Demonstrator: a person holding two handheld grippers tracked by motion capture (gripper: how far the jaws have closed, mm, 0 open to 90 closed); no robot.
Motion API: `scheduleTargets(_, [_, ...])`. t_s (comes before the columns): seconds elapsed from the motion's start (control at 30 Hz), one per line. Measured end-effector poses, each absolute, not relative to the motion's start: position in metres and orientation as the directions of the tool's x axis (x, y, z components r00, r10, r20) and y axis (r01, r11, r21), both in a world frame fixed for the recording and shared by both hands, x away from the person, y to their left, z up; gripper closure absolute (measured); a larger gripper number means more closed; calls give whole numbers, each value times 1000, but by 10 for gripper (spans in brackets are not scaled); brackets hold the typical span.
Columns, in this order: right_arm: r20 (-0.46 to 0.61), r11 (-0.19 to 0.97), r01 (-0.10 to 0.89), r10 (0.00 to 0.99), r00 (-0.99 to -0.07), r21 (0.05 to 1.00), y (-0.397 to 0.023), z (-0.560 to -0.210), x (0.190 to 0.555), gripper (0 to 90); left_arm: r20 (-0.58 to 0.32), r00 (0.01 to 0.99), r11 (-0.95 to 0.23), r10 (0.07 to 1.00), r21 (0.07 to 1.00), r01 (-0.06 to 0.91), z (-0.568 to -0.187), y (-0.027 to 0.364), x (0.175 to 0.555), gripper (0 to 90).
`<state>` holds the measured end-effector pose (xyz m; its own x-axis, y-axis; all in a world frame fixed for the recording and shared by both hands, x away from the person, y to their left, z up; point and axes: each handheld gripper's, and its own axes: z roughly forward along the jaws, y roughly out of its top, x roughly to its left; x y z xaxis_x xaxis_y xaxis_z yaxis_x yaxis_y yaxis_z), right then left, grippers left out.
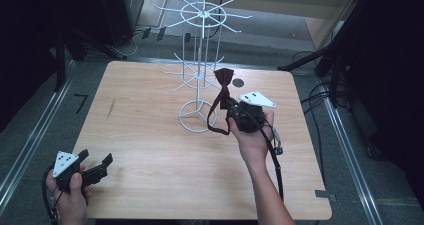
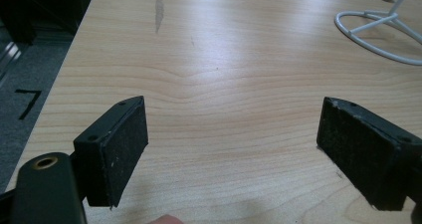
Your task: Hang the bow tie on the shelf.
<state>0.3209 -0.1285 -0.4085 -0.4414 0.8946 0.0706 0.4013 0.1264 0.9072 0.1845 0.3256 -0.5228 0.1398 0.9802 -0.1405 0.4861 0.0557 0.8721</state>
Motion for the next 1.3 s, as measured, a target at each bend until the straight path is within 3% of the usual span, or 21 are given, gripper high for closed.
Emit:
scheduleTargets(0.9, [57,86,335,917,-395,938,-128,-388,316,871,-143,139,58,980,871,488,-523,326,185,133])
scheduleTargets(1.3, [43,121,379,918,-395,917,-120,-407,322,871,-145,139,59,980,870,490,-523,326,185,133])
